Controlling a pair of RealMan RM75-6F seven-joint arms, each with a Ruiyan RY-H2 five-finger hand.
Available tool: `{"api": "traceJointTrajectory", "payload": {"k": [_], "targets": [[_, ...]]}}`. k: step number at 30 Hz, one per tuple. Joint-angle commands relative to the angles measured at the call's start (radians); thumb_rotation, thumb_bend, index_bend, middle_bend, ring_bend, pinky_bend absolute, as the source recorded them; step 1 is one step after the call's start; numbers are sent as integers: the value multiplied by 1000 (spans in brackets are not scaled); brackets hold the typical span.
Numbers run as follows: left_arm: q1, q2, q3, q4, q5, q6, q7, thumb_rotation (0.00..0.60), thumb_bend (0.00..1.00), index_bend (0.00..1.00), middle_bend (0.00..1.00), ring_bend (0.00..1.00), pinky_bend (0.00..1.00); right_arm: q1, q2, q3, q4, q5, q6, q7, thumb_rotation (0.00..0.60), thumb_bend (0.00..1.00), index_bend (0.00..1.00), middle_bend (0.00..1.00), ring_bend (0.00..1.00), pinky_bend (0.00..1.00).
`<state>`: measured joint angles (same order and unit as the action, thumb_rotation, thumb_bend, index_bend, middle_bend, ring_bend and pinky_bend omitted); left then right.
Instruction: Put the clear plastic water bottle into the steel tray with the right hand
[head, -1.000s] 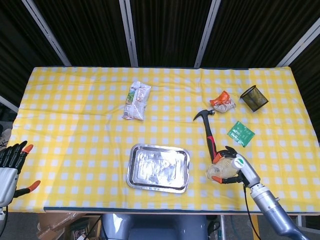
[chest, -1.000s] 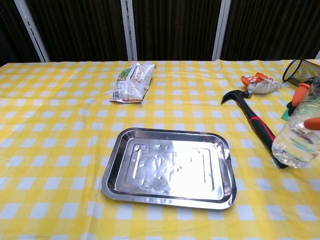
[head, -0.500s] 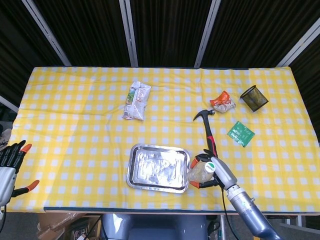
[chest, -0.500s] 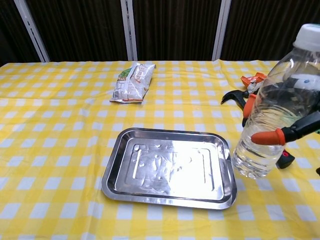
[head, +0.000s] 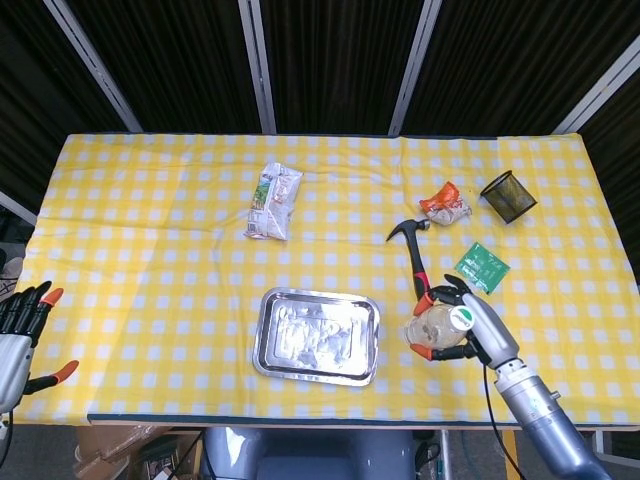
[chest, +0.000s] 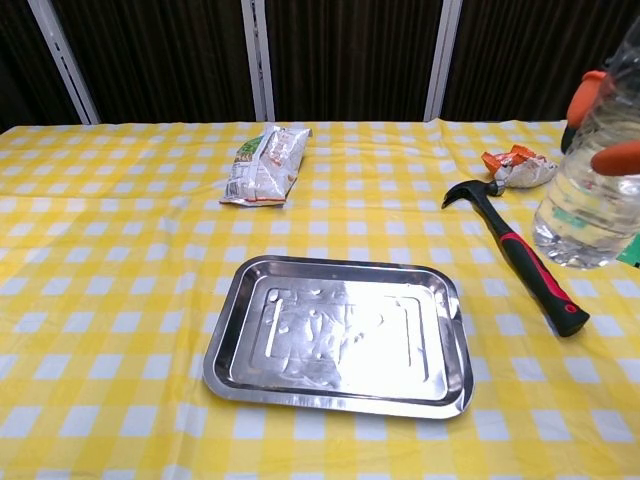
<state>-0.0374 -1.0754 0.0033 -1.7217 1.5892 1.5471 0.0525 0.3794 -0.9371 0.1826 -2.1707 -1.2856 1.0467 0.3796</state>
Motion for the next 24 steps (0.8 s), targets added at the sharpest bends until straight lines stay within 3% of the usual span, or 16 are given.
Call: {"api": "traceJointTrajectory", "payload": {"k": [1, 4, 15, 19, 24], "targets": [[0, -1, 0, -1, 0, 1, 3, 600, 182, 49, 0, 0, 0, 5, 37, 0, -15, 14, -32, 12, 600, 533, 781, 613, 265, 0], [0, -2, 1, -2, 1, 0, 5, 600, 182, 49, 0, 0, 0, 9, 20, -19, 8, 20, -66, 33, 600, 532, 781, 613, 265, 0], [2, 2, -3, 2, -3, 4, -6, 600, 182, 49, 0, 0, 0, -9, -183, -96, 217, -48, -121, 201, 600, 535, 781, 613, 265, 0], [0, 1, -3, 3, -5, -1, -4, 600, 182, 49, 0, 0, 0, -16, -165, -94, 230, -87, -101, 241, 600, 535, 781, 613, 265, 0], [-1, -1, 0, 0, 1, -2, 1, 600, 182, 49, 0, 0, 0, -27, -54, -69, 153, -130, -48, 246, 600, 535, 781, 613, 265, 0]]}}
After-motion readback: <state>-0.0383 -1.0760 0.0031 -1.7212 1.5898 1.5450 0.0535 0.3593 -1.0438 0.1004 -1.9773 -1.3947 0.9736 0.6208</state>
